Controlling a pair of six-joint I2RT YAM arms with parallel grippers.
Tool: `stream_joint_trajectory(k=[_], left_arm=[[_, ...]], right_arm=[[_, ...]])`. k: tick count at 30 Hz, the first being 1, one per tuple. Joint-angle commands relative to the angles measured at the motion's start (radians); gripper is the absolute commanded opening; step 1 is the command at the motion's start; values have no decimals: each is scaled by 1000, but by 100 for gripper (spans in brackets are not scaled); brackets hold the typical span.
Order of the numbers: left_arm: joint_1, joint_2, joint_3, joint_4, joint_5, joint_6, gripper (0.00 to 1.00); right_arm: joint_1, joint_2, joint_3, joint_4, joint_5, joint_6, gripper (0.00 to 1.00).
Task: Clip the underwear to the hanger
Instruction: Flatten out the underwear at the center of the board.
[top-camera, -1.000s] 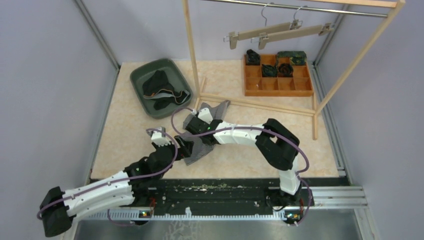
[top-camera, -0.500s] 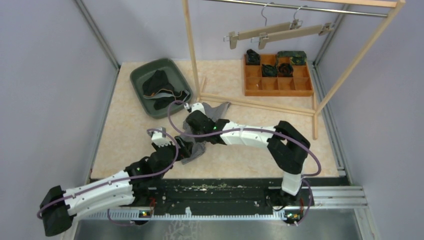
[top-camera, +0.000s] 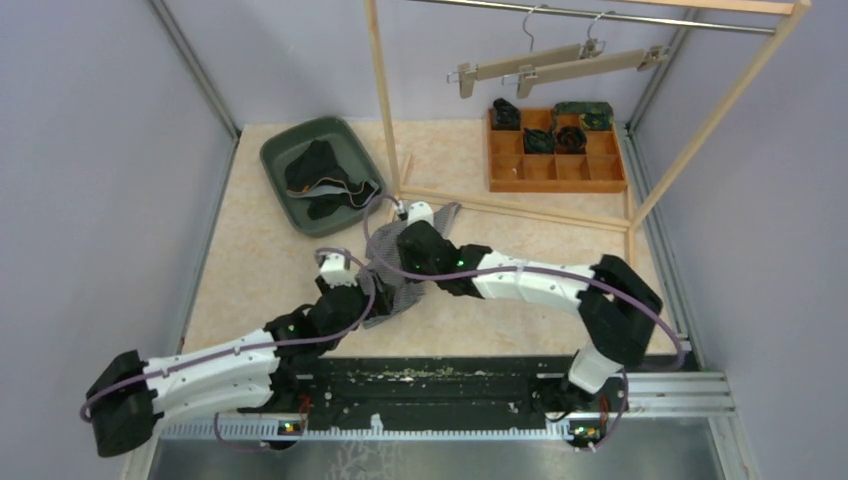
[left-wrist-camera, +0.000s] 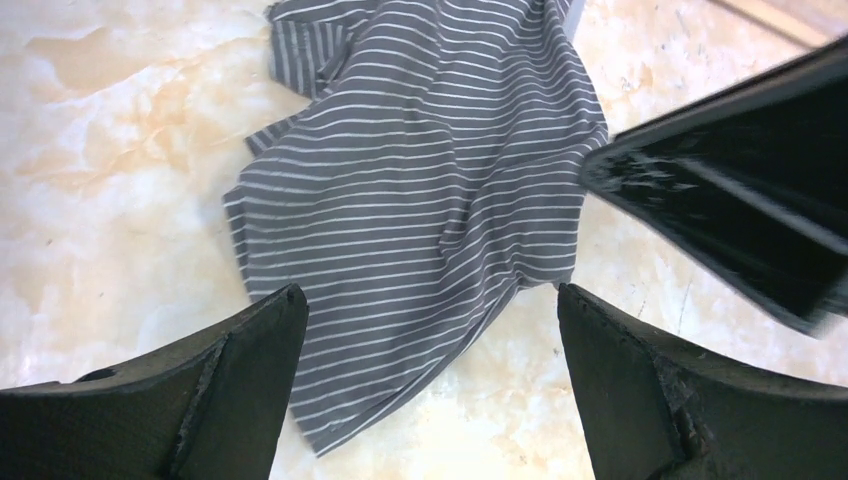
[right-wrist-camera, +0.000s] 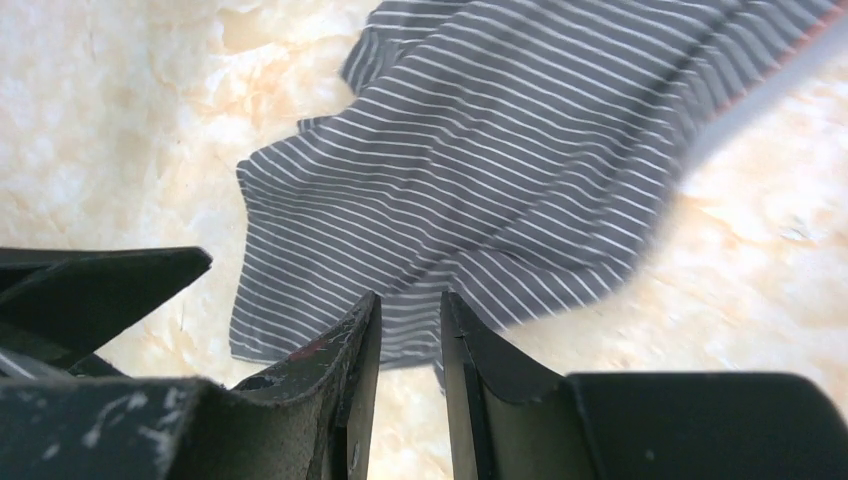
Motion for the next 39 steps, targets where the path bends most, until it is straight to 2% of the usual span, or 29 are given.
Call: stream_joint_trajectory(k=[1,6,13,18,20,22,28,29,30,31,33,39], left_arm=[[-7,190,145,51,55,93,100],[-26,442,298,21,31,116,100],[-56,626,417,55,-12,174,100],[-57,766,505,28,-29,188,99],[-58,814,538,17,-33,194,96],[-59,853,566,5,-38,193,85],[-62,865,582,-13,-20,189,29],[-62,854,579,-12,-11,191,25],[-63,839,576,-8,-1,194,13],[-64,819,572,-1,14,200,6],[-64,770,550,34,56,218,0],[-59,563,354,332,230,235,0]], right_arm=[[-21,-221,-102,27,175,73,29],[-42,-436,-230,-23,303,87,29],[-63,-743,-363,-110,408,101,32],[-68,-876,-402,-172,426,100,33],[-68,-904,-412,-192,436,99,33],[-69,-922,-418,-208,447,103,33],[-70,-968,-437,-229,465,109,33],[-70,-975,-439,-231,467,110,33],[-70,-982,-439,-234,470,110,33],[-70,-990,-440,-236,473,111,34],[-71,-1006,-445,-239,482,112,34],[-72,-1030,-450,-255,491,112,35]])
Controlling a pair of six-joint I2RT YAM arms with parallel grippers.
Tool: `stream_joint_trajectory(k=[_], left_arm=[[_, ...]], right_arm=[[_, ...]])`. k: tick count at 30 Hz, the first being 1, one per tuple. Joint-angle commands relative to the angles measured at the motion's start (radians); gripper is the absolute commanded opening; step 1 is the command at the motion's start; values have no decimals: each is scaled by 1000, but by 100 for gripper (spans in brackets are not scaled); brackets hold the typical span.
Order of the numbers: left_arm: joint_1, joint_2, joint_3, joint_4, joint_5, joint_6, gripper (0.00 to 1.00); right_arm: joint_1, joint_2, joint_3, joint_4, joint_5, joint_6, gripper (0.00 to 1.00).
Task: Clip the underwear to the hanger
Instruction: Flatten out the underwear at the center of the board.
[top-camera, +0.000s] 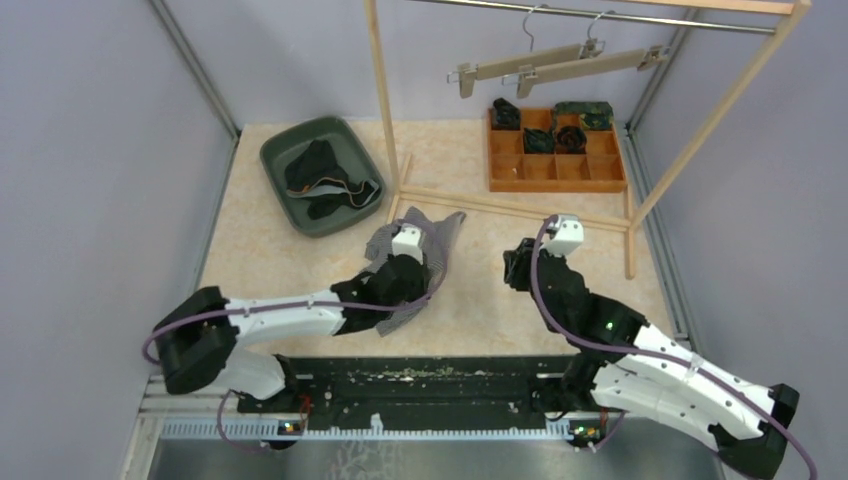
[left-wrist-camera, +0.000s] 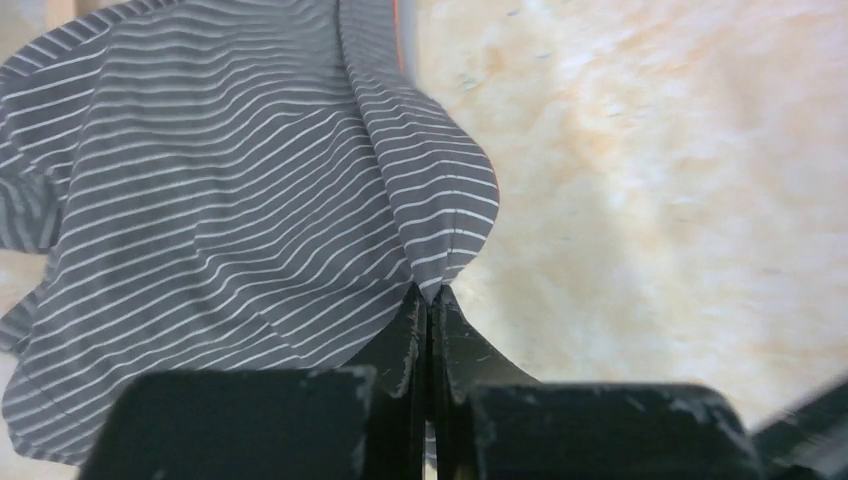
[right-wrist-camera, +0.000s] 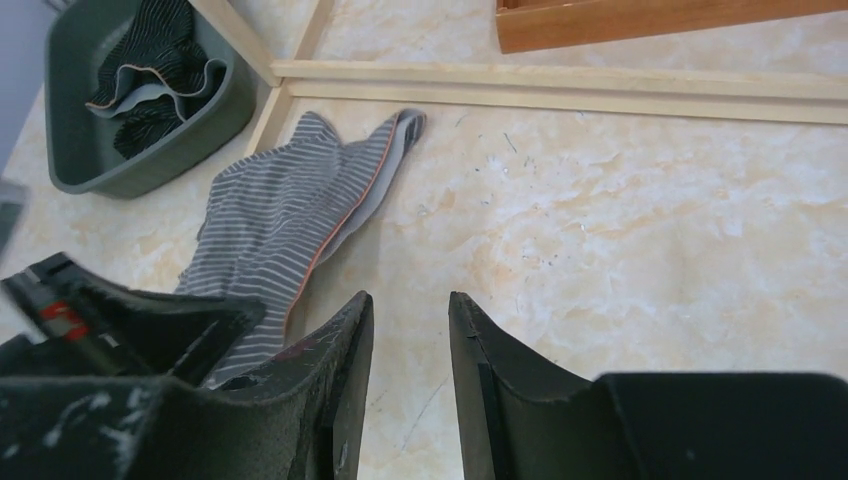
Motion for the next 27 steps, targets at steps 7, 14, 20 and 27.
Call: stream_joint_trajectory(k=[7,14,20,27], left_arm=[[29,-158,-330,505,291,-73,8],[29,-99,-219,173,162,-97,68],[29,-153,-216,87,92,-86,76],[18,-109,-154,34,190,-24,75]], right_arm=[[-8,9,-8,15,13,10,35],[-7,23,-9,24,-3,6,35],[-9,29,-16,36,-8,3,35],[-9,50,-18,46,-11,1,35]])
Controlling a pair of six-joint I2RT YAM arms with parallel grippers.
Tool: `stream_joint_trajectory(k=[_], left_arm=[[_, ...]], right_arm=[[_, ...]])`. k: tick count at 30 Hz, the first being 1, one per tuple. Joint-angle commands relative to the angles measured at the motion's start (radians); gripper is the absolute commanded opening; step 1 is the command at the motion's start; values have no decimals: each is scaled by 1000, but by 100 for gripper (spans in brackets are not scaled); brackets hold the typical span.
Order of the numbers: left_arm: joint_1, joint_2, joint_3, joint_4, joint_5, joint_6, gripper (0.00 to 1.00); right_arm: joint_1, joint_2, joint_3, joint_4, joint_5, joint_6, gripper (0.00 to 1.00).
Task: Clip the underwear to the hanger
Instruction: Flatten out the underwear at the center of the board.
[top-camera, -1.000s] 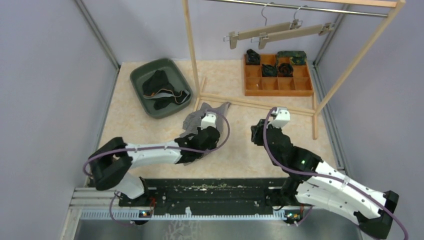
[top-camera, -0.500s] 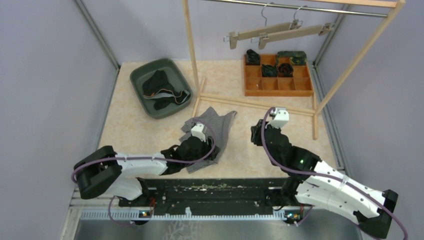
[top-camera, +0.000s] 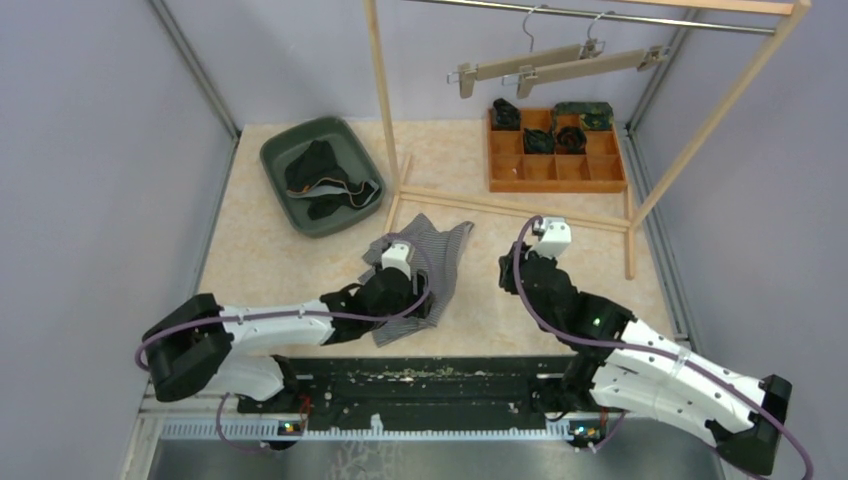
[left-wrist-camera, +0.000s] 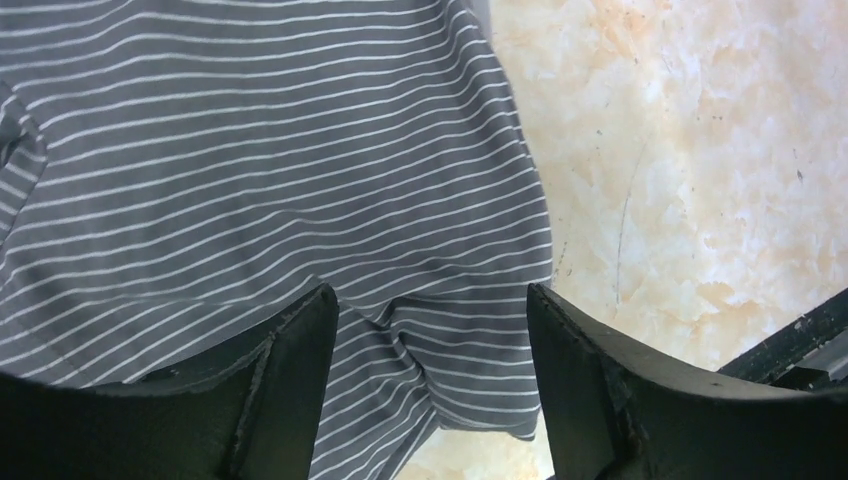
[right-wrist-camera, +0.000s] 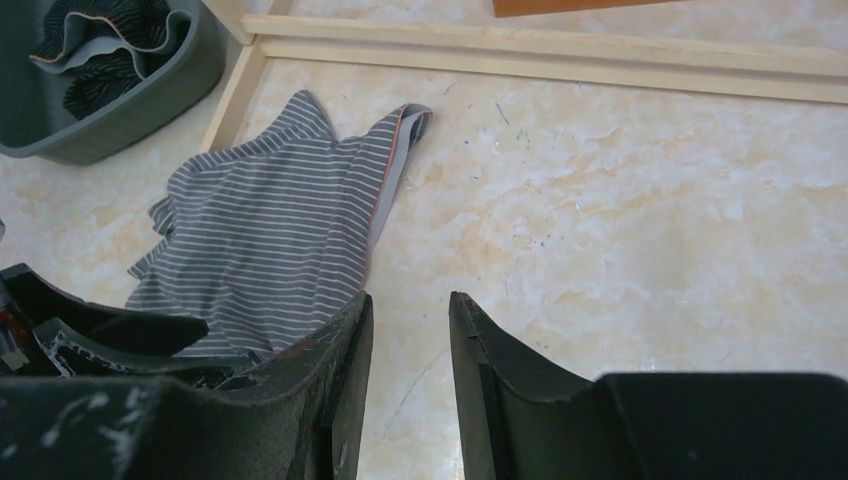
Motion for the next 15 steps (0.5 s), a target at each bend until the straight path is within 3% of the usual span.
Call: stream_joint_trajectory(k=[1,10,15], left_arm=[[-16,49,78,-53,34,51,75],[-95,268,306,-197,-23,107,75],[-116,379,412,-345,-75,66,74]], right_arm=[[-9,6,4,44,1,2,35],[-10,2,7,30,9,1,35],[-12,-10,0,24,9,2,35]])
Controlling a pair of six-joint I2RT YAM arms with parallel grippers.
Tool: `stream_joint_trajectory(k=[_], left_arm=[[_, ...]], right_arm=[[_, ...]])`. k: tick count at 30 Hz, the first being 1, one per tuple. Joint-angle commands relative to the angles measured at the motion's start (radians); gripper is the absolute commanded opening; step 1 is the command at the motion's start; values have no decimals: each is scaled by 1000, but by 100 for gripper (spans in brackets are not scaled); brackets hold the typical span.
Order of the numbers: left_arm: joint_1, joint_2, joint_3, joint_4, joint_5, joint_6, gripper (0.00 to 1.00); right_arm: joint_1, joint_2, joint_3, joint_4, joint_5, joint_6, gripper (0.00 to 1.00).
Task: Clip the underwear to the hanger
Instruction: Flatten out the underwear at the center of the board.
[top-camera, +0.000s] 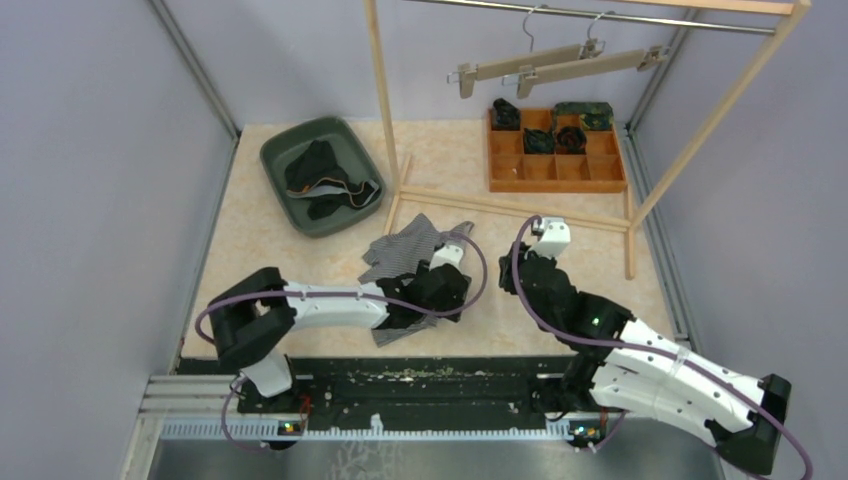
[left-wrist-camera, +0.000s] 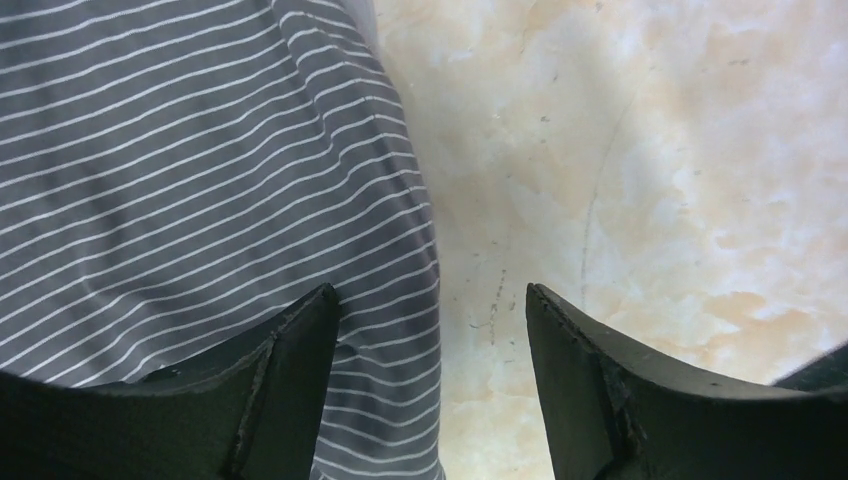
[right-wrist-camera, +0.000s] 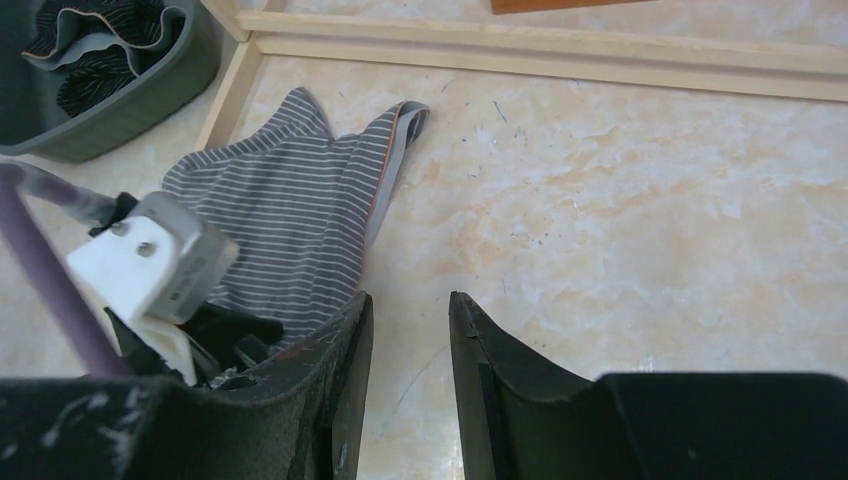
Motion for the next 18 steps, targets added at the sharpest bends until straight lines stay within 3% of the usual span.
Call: stream_joint_trajectory(k=[1,6,13,18], left_arm=[[-21,84,81,-177,-66,-22,74],[-24,130,110,-230,-78,-43,69],[-24,97,136,-189,-62,2,14],[-24,47,148,-120,-44,42,5]], right_arm=[[-11,-22,3,24,10,1,35],[-11,-31,3,17,16,0,35],[-12,-78,9,-9,40,0,35],[-12,-120,12,-40,63,-1,35]])
